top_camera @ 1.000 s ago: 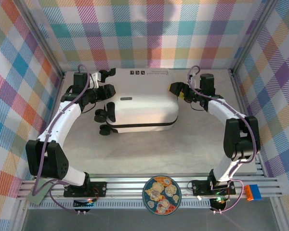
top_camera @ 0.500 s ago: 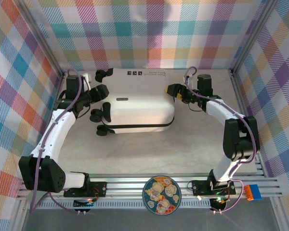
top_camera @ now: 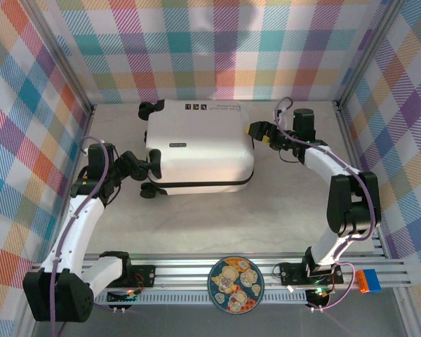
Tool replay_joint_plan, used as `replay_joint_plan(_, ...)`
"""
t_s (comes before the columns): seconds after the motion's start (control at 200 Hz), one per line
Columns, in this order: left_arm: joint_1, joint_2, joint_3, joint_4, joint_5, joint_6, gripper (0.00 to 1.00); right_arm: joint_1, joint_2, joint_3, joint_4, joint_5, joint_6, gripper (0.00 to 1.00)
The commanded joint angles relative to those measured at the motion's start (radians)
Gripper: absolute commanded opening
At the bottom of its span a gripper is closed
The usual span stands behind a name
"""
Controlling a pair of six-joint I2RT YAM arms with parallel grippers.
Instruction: Pack the luggage
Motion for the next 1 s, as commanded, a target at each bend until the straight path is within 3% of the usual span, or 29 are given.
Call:
replay_joint_plan(0.0, 0.008, -0.073, -0.045, -0.046, -0.044, -0.044, 0.77, -0.017, 0.026, 0.110, -0.013, 0.003, -0.022, 0.99)
replay_joint_plan(0.265, 0.008, -0.176, -0.218, -0.022, -0.025, -0.180, 0.73, -0.023, 0.255, 0.460, -0.142, -0.025, -0.041, 0.99)
replay_joint_plan(0.55, -0.024, -0.193, -0.351, 0.019, 0.028, -0.258, 0.71, -0.019, 0.522, 0.829, -0.229, -0.146, -0.084, 0.99)
replay_joint_plan(0.68, -0.108, -0.186, -0.375, 0.037, 0.041, -0.270, 0.69, -0.004, 0.633, 0.965, -0.269, -0.214, -0.103, 0.99)
replay_joint_plan(0.995, -0.421, -0.131, -0.401, 0.082, -0.087, -0.375, 0.68, 0.028, 0.819, 1.261, -0.406, -0.280, -0.170, 0.99)
